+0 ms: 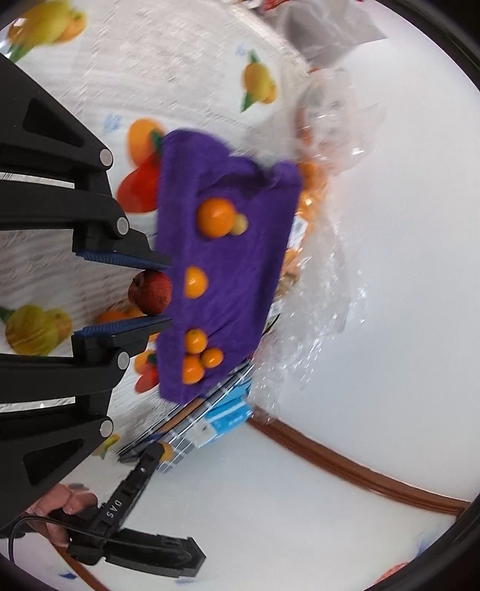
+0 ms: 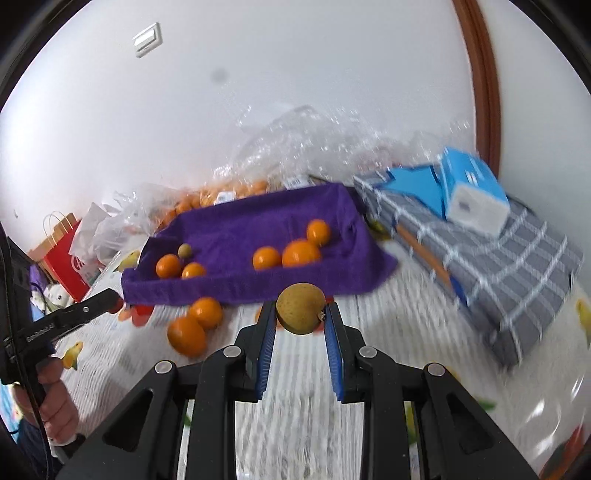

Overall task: Organize fruits
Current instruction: 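Lower the brown fruit and red fruit onto the purple towel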

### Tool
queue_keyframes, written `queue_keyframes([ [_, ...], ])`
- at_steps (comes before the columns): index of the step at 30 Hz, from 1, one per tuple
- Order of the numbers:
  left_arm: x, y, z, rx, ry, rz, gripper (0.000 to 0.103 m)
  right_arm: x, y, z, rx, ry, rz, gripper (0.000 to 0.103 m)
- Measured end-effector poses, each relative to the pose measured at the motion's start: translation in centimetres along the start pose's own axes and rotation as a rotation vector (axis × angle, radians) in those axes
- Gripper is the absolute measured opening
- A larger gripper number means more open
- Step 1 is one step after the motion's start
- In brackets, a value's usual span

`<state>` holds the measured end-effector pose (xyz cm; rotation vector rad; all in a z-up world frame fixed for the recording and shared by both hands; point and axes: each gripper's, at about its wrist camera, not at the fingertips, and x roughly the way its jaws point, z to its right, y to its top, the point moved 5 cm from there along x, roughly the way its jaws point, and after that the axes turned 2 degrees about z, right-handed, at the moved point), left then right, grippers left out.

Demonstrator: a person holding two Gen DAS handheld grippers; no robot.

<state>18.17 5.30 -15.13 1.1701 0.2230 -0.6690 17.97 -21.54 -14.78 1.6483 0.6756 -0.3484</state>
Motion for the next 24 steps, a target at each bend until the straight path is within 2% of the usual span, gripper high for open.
queue_keyframes([
  [3, 0.7, 2.2, -0.5, 0.036, 0.078, 0.013, 0.025, 1.2, 2.0, -0.9, -0.031, 0.011, 0.015, 0.026],
  [5, 1.5, 3.6, -0.9, 0.039, 0.103, 0.022, 0.025, 2.3, 3.3, -1.4, -0.047, 0.019, 0.022, 0.026],
  [12, 5.4, 7.0, -1.8, -0.034, 0.089, 0.037, 0.025, 7.2, 7.4, -2.4, -0.066, 0.032, 0.018, 0.026],
  [15, 7.5, 7.3, -1.5, -0.025, 0.09, 0.047, 0.025, 9.6, 8.4, -2.7, -0.069, 0.04, 0.01, 0.026],
  [17, 9.0, 6.8, -1.5, -0.033, 0.088, 0.02, 0.025, 10.8, 8.4, -2.4, -0.063, 0.032, -0.002, 0.026],
  [24, 11.0, 4.8, -1.4, -0.021, 0.079, -0.013, 0.025, 14.9, 6.1, -0.7, -0.02, 0.023, -0.106, 0.026],
])
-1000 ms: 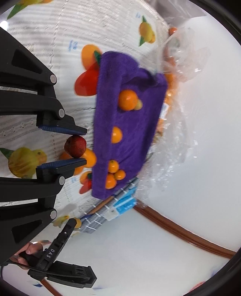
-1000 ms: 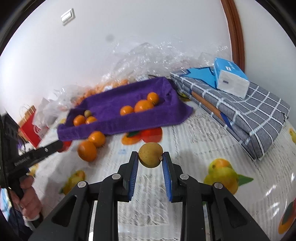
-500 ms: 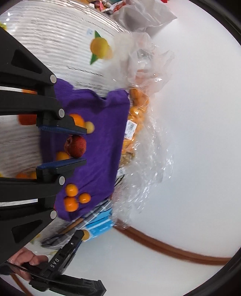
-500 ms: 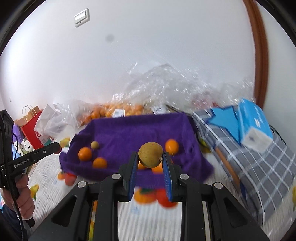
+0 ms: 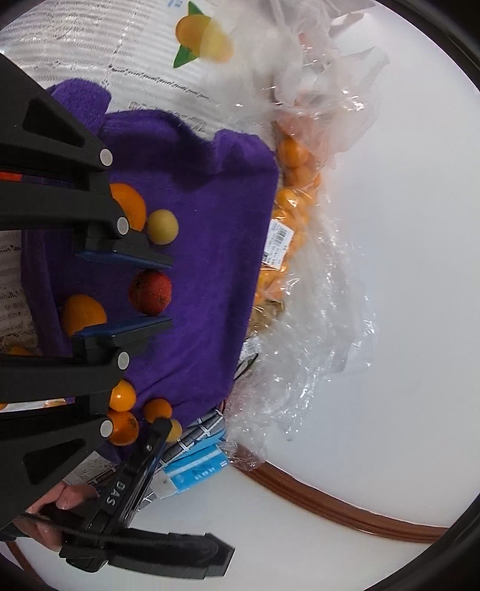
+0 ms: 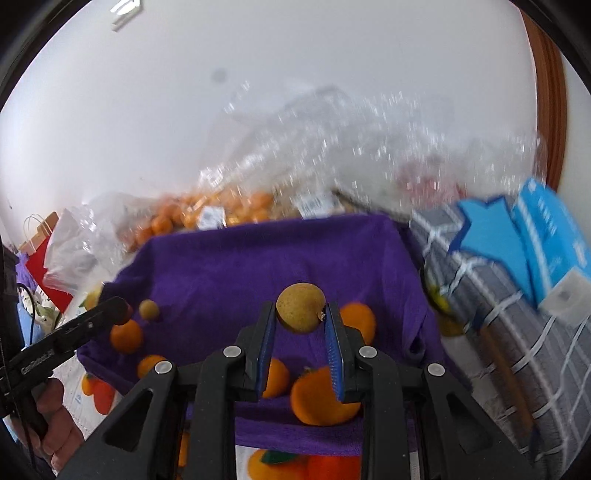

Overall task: Organize fruits
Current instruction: 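Lower the brown fruit and red fruit onto the purple towel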

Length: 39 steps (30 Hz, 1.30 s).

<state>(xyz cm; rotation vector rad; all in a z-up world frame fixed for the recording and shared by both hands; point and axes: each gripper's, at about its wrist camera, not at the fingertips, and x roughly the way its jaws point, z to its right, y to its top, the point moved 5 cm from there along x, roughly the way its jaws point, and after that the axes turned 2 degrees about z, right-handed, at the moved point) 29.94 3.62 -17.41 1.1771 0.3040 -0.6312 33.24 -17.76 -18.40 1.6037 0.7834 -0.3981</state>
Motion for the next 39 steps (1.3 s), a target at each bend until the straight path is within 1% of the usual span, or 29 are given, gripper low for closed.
queue_keyframes([
  [3, 0.6, -0.5, -0.1, -0.003, 0.01, -0.012, 0.025, 0.9, -0.3, 0.0, -0.01, -0.014, -0.02, 0.026],
  [7, 1.4, -1.2, 0.0, 0.013, 0.03, -0.039, 0.025, 1.8, -1.0, 0.1, -0.004, -0.006, -0.049, 0.026],
  [9, 1.7, -1.3, 0.0, 0.019, 0.032, -0.043, 0.025, 2.0, -1.0, 0.1, -0.013, -0.018, -0.041, 0.026],
  [13, 1.7, -1.4, 0.0, 0.02, 0.029, -0.041, 0.025, 1.9, -1.1, 0.0, -0.02, -0.013, -0.035, 0.026],
  [23, 1.7, -1.4, 0.1, 0.027, 0.026, -0.044, 0.025, 1.5, -1.3, 0.1, -0.058, -0.054, -0.029, 0.027],
  [27, 1.7, -1.4, 0.4, 0.042, 0.018, -0.05, 0.026, 1.4, -1.3, 0.5, -0.036, -0.037, -0.04, 0.027],
  [32, 1.5, -1.2, 0.8, 0.059, 0.012, -0.035, 0.029, 1.5, -1.4, 0.3, -0.059, -0.051, -0.028, 0.027],
  [39, 1.2, -1.2, 0.8, 0.06, 0.006, -0.023, 0.03, 1.2, -1.5, 0.4, -0.053, -0.047, -0.026, 0.028],
])
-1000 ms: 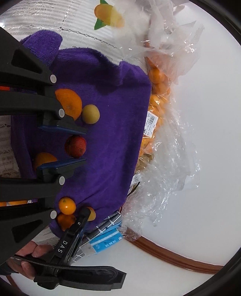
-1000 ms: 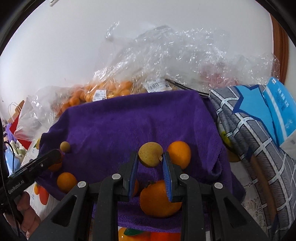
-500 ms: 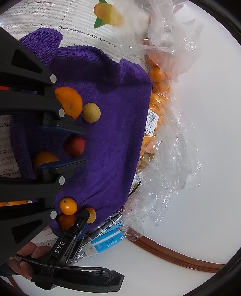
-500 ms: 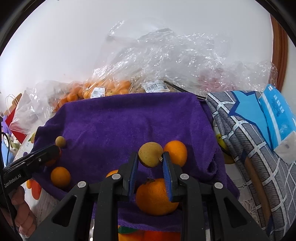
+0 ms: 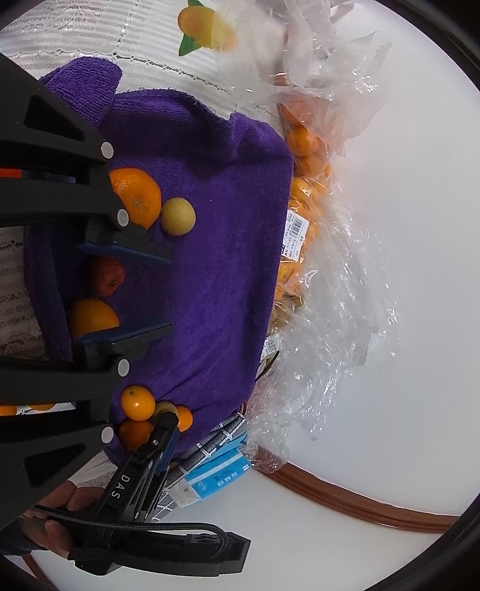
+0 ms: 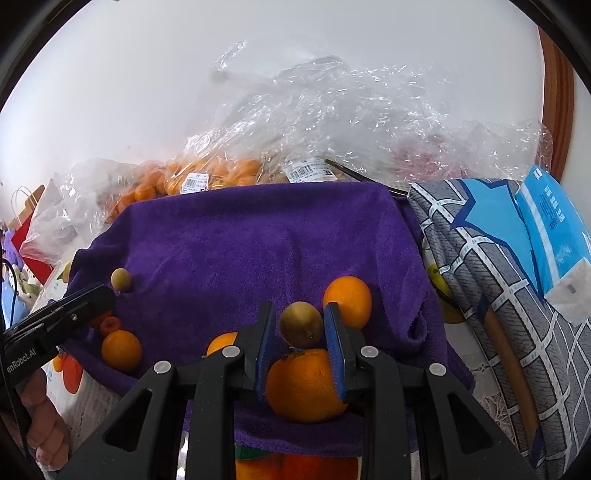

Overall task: Organize fruits
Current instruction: 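Lower the brown fruit and red fruit onto the purple towel, then open both tools and withdraw them from the towel, then grasp an orange with the right tool while the left tool grasps an oval orange fruit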

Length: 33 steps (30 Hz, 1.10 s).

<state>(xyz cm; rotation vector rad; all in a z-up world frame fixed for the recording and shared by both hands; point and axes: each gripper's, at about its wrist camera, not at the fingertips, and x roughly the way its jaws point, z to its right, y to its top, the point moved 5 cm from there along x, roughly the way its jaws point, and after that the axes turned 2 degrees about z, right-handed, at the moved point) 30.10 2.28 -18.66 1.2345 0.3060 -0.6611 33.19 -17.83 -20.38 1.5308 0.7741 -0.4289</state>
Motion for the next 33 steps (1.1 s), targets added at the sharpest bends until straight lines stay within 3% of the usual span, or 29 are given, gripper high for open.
queue_keyframes([
  [2, -0.2, 0.1, 0.0, -0.001, 0.001, 0.007, 0.033, -0.2, 0.0, 0.1, 0.01, 0.009, 0.002, 0.029],
  [8, -0.9, 0.4, -0.3, -0.011, -0.003, 0.035, 0.034, -3.1, 1.2, -0.6, 0.025, 0.009, 0.086, 0.057],
  [13, -2.3, 0.7, -0.3, 0.01, 0.026, 0.054, 0.039, -5.5, 0.5, -1.9, 0.031, 0.004, 0.06, 0.058],
  [15, -3.3, 0.8, -0.6, -0.004, 0.028, 0.07, 0.056, -6.4, -0.3, -2.5, 0.024, 0.003, 0.044, 0.058],
  [19, -5.1, 0.1, -1.7, -0.017, 0.067, 0.068, 0.057, -7.6, -2.3, -4.0, 0.019, 0.025, 0.007, 0.058],
  [26, -9.3, -3.1, -4.4, -0.013, 0.143, 0.034, 0.057, -8.3, -5.7, -7.8, 0.036, 0.147, -0.044, 0.058],
  [33, -11.1, -6.8, -6.5, -0.024, 0.196, -0.081, 0.057, -6.9, -9.2, -11.0, -0.03, 0.142, -0.105, 0.058],
])
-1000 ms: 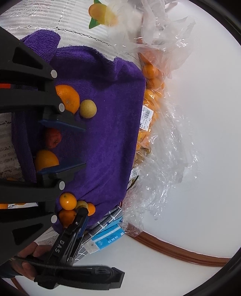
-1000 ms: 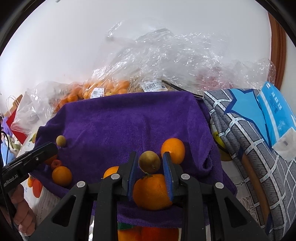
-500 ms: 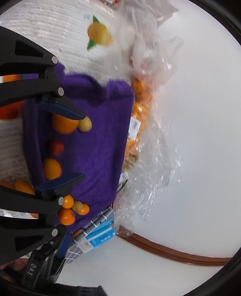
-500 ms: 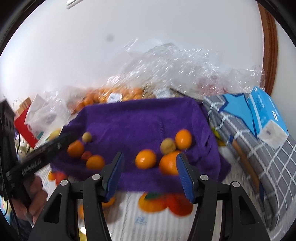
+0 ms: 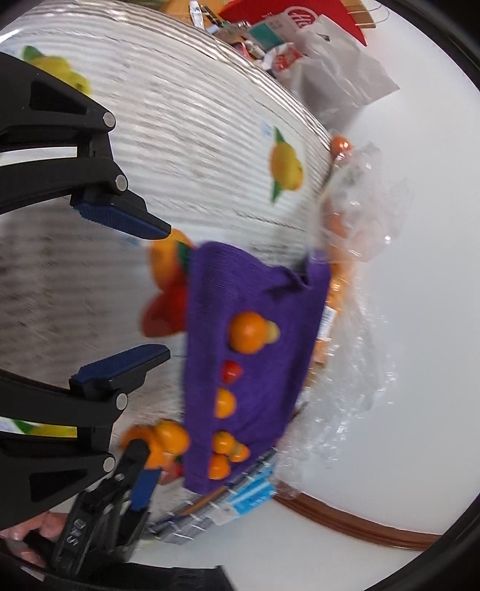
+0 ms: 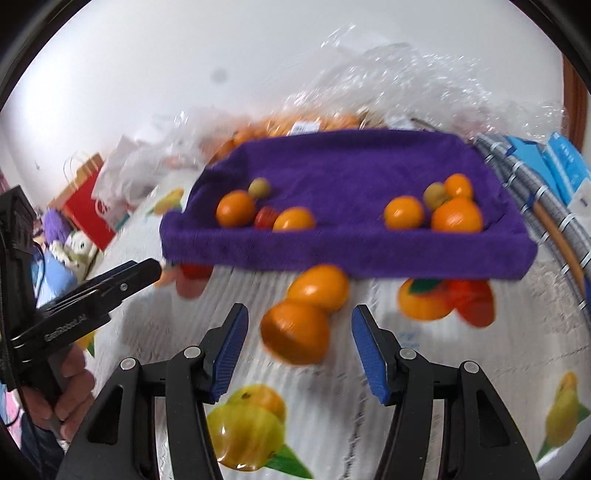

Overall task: Organize fruits
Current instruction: 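Grasp an orange with the right tool while the left tool grasps an oval orange fruit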

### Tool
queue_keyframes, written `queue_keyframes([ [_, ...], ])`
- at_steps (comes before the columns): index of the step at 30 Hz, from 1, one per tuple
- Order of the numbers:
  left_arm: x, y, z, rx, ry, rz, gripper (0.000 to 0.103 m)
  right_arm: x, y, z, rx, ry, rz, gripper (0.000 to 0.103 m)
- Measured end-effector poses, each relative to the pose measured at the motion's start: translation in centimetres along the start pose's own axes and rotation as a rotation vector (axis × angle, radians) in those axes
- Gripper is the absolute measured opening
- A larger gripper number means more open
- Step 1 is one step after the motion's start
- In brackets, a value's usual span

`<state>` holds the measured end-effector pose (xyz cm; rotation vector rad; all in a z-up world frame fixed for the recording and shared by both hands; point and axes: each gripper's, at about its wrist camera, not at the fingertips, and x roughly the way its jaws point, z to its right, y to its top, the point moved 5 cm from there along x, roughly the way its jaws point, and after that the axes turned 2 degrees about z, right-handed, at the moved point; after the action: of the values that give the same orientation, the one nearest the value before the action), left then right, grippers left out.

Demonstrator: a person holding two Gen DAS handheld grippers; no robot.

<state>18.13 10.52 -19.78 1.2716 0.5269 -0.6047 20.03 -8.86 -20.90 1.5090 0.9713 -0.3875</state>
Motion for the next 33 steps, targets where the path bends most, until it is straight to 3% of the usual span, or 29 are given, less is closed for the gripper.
queue_keyframes([
  [2, -0.4, -0.9, 0.2, 0.029, 0.012, -0.017, 0.057, 0.6, -0.6, -0.3, -0.013, -0.035, -0.017, 0.051],
  [3, -0.6, -1.2, 0.3, 0.039, 0.013, -0.017, 0.057, 0.8, -0.7, -0.3, -0.015, -0.036, -0.013, 0.042],
  [9, -1.0, -1.8, 2.7, 0.094, 0.023, -0.039, 0.057, -1.6, -1.4, 0.4, 0.015, -0.031, 0.032, 0.042],
  [16, -0.7, -1.5, 6.9, 0.116, -0.033, -0.041, 0.057, -5.7, -2.1, 4.1, 0.038, -0.113, 0.079, 0.042],
  [26, 2.8, -0.8, 13.4, 0.192, -0.069, -0.094, 0.057, -10.1, -3.3, 10.1, 0.11, -0.197, 0.112, 0.042],
  [33, 5.4, -1.0, 15.5, 0.231, -0.061, -0.129, 0.057, -11.2, -4.2, 12.5, 0.148, -0.212, 0.115, 0.042],
])
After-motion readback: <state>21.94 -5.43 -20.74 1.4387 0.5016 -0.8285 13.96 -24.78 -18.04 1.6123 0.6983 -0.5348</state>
